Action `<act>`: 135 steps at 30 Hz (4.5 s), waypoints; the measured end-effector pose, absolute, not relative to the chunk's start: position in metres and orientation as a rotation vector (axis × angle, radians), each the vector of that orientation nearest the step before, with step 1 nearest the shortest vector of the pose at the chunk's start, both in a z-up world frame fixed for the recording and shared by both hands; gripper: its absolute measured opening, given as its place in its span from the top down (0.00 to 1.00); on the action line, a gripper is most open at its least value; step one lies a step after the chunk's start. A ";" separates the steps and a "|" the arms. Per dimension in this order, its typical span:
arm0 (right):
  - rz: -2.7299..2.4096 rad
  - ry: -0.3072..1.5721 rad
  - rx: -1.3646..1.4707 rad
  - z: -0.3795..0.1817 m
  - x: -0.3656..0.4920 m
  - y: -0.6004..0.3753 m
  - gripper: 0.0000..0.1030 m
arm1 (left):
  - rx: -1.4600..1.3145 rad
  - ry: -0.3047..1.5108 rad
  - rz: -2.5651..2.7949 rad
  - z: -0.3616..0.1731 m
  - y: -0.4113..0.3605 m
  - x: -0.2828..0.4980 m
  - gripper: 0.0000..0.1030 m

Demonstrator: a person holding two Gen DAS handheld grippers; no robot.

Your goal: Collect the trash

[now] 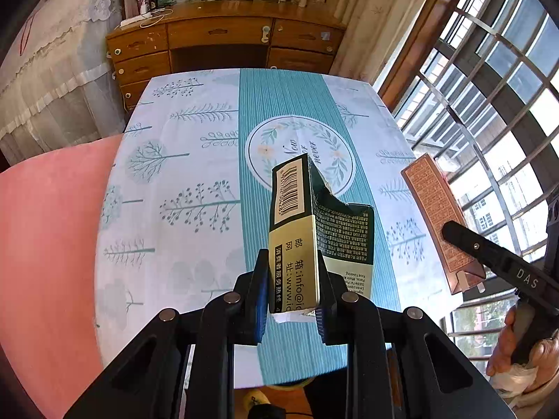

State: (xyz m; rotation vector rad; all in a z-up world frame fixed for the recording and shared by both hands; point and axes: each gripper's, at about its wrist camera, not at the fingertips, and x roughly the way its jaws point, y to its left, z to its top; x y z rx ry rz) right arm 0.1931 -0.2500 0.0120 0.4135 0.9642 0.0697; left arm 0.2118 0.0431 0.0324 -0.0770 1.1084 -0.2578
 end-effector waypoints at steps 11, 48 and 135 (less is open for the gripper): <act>0.067 0.992 0.424 0.026 0.034 -0.158 0.52 | 0.012 1.135 -0.341 0.035 0.092 0.074 0.79; 0.065 1.475 0.443 -0.329 -0.024 -0.227 0.51 | -0.004 1.438 -0.171 -0.296 -0.008 -0.001 0.79; 0.032 1.002 0.265 0.002 -0.034 -0.194 0.27 | -0.014 0.997 -0.034 0.004 0.015 -0.033 0.07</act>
